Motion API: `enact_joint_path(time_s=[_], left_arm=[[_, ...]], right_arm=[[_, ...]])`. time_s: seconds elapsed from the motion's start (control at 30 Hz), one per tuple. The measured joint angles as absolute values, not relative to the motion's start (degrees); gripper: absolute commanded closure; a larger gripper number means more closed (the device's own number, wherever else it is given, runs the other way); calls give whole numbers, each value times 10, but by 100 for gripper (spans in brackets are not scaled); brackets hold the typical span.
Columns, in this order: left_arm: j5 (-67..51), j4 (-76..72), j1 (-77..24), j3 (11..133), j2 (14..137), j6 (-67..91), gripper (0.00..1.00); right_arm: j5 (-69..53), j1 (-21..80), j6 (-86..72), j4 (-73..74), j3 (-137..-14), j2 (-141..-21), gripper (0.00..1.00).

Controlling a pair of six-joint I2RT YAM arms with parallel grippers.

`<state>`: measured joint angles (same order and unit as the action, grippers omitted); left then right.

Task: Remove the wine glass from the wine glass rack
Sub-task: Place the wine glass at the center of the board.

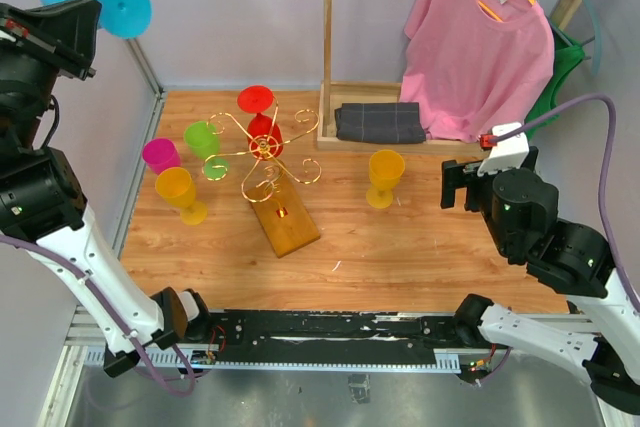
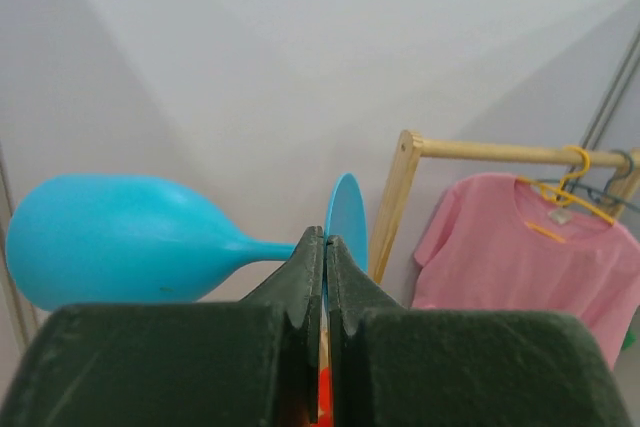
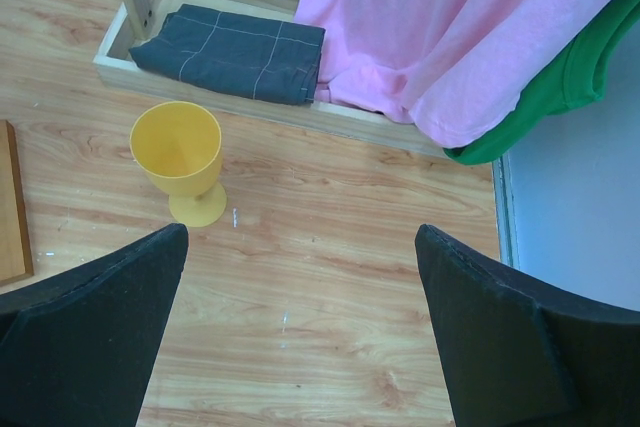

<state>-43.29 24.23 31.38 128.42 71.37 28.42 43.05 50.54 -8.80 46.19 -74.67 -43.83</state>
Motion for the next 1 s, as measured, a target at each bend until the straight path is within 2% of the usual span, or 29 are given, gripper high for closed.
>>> enact_joint_path(time_s=[0.17,0.4,0.73,1.0], left_arm=[[-391,204,314,1265,708,385,100],[-470,172,313,1312,792,459,100],[-496,209,276,1294,895,416,100],[-484,260,161,1322,928,317,100]], right_arm=[[431,505,-91,467,-755,-441,1],[431,505,-91,471,-774,-450,1],[431,505,-110,479,-774,-469,1],[433,505,-120,485,-779,-479,1]])
